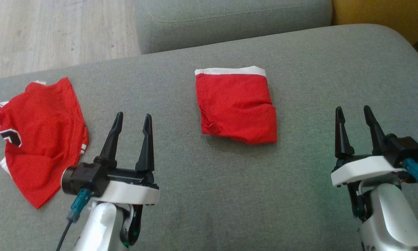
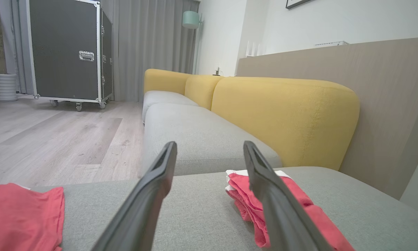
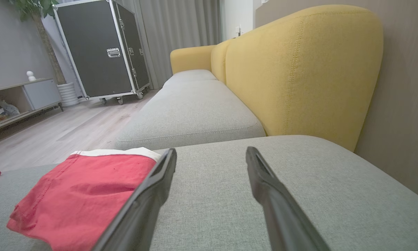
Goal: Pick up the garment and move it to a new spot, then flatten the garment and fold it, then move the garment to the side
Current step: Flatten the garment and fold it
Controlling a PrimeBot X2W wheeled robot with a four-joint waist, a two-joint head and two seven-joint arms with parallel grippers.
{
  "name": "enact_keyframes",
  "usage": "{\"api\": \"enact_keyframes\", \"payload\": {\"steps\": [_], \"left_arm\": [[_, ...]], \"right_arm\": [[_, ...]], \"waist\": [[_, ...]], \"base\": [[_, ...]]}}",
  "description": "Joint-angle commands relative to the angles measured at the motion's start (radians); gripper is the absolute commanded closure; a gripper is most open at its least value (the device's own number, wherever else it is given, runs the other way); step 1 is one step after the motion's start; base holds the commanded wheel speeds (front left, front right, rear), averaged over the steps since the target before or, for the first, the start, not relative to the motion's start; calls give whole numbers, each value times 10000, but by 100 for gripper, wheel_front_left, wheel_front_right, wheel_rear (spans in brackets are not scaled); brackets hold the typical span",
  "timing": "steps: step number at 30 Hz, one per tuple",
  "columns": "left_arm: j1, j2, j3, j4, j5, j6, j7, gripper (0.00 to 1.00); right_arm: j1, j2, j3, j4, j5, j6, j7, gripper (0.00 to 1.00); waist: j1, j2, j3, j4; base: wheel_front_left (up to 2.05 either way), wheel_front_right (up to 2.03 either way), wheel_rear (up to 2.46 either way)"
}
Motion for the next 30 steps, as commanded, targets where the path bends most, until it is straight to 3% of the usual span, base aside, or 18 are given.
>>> {"api": "enact_keyframes", "payload": {"steps": [1,3,4,5,6,15,22,30], "left_arm": [[-255,81,362,-398,-39,65,-80,0],[-298,81,302,-434,-35,59,-80,0],[-339,81,272,-452,-31,54,-80,0],[-394,81,242,-473,-27,47,-80,0],[-457,81,209,-491,-17,35,-80,0],[-1031,81,-364,-428,50,-42,-80,0],[-1367,81,-555,-400,-11,1,-80,0],[-1436,81,-646,-436,-102,68,-80,0]], "right_arm": [[-286,92,202,-449,-110,-7,-108,0],[-296,116,193,-548,-142,-7,-108,0],[-327,122,237,-554,-141,-7,-108,7],[-378,126,291,-546,-143,-7,-108,70],[-448,128,345,-537,-128,-7,-108,100],[-1567,133,198,422,-420,-7,-108,100],[-3255,-195,36,3055,-818,-7,-106,100],[-4326,-318,102,5728,-1207,-7,6,100]], "waist": [[0,0,60,24],[0,0,176,91],[0,0,241,140],[0,0,320,200],[0,0,406,272],[0,0,1229,1339],[0,0,1850,2379],[0,0,2038,2689]], "base": [[0,0,0],[0,0,0],[0,0,0],[0,0,0],[0,0,0],[0,0,0],[0,0,0],[0,0,0]]}}
